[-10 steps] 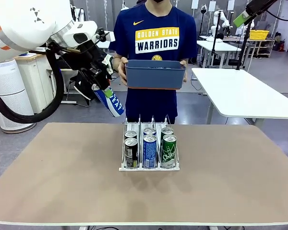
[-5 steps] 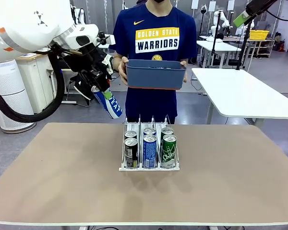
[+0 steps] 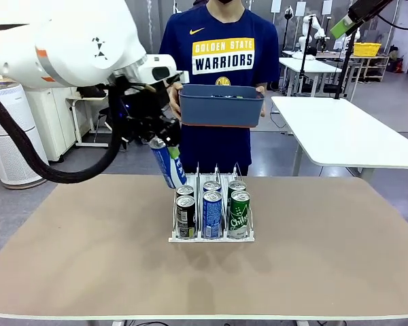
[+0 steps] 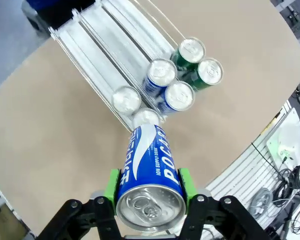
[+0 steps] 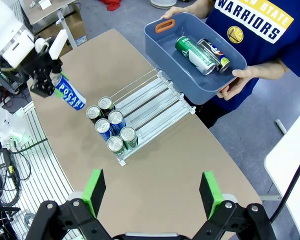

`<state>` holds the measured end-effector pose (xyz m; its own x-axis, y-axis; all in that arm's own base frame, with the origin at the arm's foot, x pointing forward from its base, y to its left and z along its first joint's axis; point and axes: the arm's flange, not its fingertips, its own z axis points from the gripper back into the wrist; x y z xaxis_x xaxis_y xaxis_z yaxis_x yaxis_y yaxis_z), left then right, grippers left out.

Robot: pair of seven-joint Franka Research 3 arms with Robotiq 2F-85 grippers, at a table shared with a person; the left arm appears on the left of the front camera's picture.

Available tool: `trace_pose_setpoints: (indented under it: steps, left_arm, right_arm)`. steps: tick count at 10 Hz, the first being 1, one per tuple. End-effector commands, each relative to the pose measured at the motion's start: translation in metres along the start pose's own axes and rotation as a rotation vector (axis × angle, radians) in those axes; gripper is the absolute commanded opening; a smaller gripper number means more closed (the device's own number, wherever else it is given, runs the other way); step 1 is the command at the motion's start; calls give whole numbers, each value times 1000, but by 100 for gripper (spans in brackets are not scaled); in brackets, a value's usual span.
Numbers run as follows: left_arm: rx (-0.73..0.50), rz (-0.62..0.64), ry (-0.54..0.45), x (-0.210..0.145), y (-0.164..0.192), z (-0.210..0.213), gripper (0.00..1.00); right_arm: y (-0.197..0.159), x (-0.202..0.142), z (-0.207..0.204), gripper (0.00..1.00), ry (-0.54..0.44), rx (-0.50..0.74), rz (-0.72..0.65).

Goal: Fill the beverage cans into the dispenser.
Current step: Place the picked Ionic drink in the line of the Automatic Can Dispenser with the same cans.

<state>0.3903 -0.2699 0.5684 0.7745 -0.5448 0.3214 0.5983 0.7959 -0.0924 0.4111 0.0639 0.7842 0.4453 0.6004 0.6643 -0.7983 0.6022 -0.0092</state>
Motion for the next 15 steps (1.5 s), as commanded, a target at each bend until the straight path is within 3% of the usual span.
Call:
trace_pose_setpoints:
  steps: [1,4,6,7,11,12,15]
  left_arm:
    - [12,27,71,-3,-25,6,57]
    - [-100,-19,99,-5,-66,-16,57]
    - [-167,-78,96,-5,-73,-14,57]
    - [-79,-27,119,-11,-73,-20,57]
    - [-100,-42,122,-9,-75,-23,57]
    - [-31,-16,135,-7,-72,-26,57]
    - [68,59,68,-3,-116,-37,57]
  right_arm:
    - [1,-1,1,100,-4,3,-2]
    - [1,-1,1,100,-4,3,-2]
    - [1,-1,1,100,-4,3,-2]
    - [1,-1,1,100,-4,3,-2]
    - [1,-1,1,100,-4,3,-2]
    - [1,-1,1,100,-4,3,-2]
    - [1,-1,1,100,-4,3,-2]
